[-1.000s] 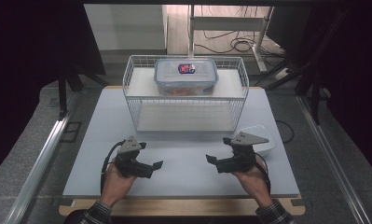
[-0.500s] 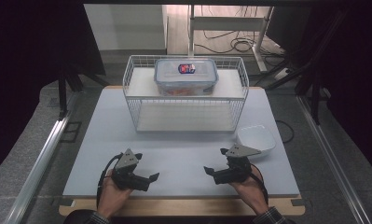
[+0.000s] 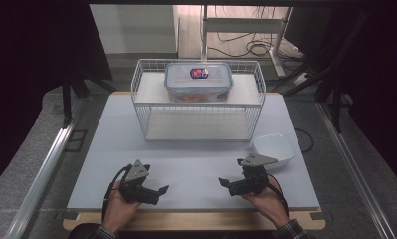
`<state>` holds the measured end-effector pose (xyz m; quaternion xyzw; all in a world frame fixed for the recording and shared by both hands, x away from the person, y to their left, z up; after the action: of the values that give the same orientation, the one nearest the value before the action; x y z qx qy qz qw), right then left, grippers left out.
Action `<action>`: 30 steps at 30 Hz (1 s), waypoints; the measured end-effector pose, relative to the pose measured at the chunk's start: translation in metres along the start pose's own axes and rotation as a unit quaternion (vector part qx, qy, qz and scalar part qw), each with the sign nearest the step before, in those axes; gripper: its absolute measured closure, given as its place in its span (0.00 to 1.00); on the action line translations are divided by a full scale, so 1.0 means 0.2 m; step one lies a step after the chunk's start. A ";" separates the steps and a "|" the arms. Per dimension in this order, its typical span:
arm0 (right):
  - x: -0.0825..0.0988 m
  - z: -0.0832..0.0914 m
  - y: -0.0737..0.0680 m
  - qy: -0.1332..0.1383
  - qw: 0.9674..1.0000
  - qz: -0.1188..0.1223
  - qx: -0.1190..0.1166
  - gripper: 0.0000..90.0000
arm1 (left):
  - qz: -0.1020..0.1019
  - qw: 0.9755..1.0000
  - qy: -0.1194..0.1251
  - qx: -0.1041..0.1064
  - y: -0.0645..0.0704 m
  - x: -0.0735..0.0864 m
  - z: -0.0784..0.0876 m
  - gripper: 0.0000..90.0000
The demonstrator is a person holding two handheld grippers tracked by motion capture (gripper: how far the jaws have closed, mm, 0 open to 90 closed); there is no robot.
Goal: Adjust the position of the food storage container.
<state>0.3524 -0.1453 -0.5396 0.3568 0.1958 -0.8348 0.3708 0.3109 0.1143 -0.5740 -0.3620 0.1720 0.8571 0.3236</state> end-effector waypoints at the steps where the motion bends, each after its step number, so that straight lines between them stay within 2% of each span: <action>1: 0.00 0.00 0.00 0.001 1.000 0.000 0.002 0.01 | 0.001 1.000 0.000 0.000 0.00 0.00 0.00 0.02; 4: -0.03 0.02 0.03 0.004 1.000 -0.003 0.011 0.03 | 0.002 1.000 0.000 0.001 0.00 0.00 0.00 0.02; 7: -0.05 0.07 0.10 0.010 0.999 -0.012 0.031 0.13 | 0.001 1.000 -0.002 0.001 0.00 0.00 -0.01 0.02; 9: -0.06 0.11 0.17 0.014 0.998 -0.027 0.051 0.25 | 0.002 1.000 -0.003 0.001 0.00 0.00 -0.01 0.02; 12: -0.07 0.18 0.26 0.024 0.997 -0.048 0.063 0.44 | 0.003 1.000 -0.003 0.001 0.00 0.01 -0.01 0.02; 16: -0.05 0.27 0.40 0.024 0.994 -0.056 0.086 0.65 | 0.001 1.000 -0.006 0.001 0.00 0.01 -0.02 0.02; 22: -0.01 0.34 0.57 0.013 0.991 -0.058 0.121 0.92 | 0.001 1.000 -0.010 0.003 0.00 0.01 -0.02 0.02; 24: 0.00 0.36 0.63 0.013 0.989 -0.067 0.134 0.96 | 0.000 1.000 -0.010 0.003 0.00 0.01 -0.03 0.02; 26: 0.02 0.38 0.68 0.016 0.987 -0.082 0.139 0.98 | -0.001 1.000 -0.011 0.003 0.01 0.01 -0.03 0.02; 30: 0.04 0.42 0.77 0.021 0.983 -0.096 0.156 0.99 | -0.003 1.000 -0.012 0.003 0.01 0.01 -0.03 0.02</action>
<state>0.4268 -0.2985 -0.4996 0.4072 0.1044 -0.8791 0.2245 0.3119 0.1111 -0.5794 -0.3510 0.1696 0.8598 0.3297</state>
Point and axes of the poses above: each handheld gripper's, and its own axes: z roughly backward along the jaws, x roughly out of its underside, y roughly to its right, the point moved 9 cm from there along -z, roughly forward along the jaws, and after that the axes turned 7 degrees about -y, right-handed, at the moved point
